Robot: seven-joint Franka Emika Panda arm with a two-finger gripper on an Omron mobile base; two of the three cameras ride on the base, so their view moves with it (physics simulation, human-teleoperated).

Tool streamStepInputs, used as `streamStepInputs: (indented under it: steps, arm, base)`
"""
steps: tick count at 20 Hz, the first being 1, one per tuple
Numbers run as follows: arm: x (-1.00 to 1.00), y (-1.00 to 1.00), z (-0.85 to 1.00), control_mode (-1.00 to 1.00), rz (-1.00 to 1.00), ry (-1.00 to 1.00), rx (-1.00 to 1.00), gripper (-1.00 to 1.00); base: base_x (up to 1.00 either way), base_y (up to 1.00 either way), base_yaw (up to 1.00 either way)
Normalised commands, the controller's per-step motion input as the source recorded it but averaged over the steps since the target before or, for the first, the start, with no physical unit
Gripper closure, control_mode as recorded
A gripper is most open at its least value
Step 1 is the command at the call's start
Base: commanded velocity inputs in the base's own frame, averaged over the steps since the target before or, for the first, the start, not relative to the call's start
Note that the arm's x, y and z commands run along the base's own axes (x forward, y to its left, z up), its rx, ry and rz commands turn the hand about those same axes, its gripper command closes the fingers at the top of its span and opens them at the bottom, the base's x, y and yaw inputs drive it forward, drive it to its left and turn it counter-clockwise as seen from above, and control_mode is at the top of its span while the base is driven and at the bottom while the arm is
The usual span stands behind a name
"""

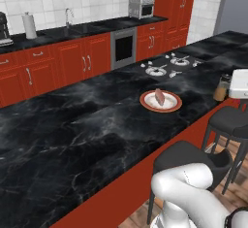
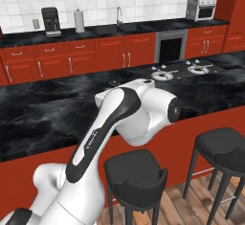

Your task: Retrieve the shaker from the cabinet and place it next the steak on a plate on the dining table.

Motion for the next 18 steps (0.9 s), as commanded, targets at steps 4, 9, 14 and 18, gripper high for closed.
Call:
streamStepInputs:
  steps: [4, 9, 14, 18]
  arm:
    - [0.81, 0.00, -0.25, -1.00, 0.00, 0.00, -0.04, 1.00]
    - [0.68, -0.02, -0.27, -1.00, 0.00, 0.00, -0.02, 1.00]
    - [0.48, -0.23, -0.18, -1.00, 0.00, 0.00, 0.00, 1.00]
    - [0.45, -0.36, -0.02, -1.00, 0.00, 0.00, 0.00, 1.00]
  base:
    - [0.00, 0.00, 0.00]
    - [0.00, 0.00, 0.00]
    - [0.00, 0.00, 0.00]
    - [0.00, 0.00, 0.00]
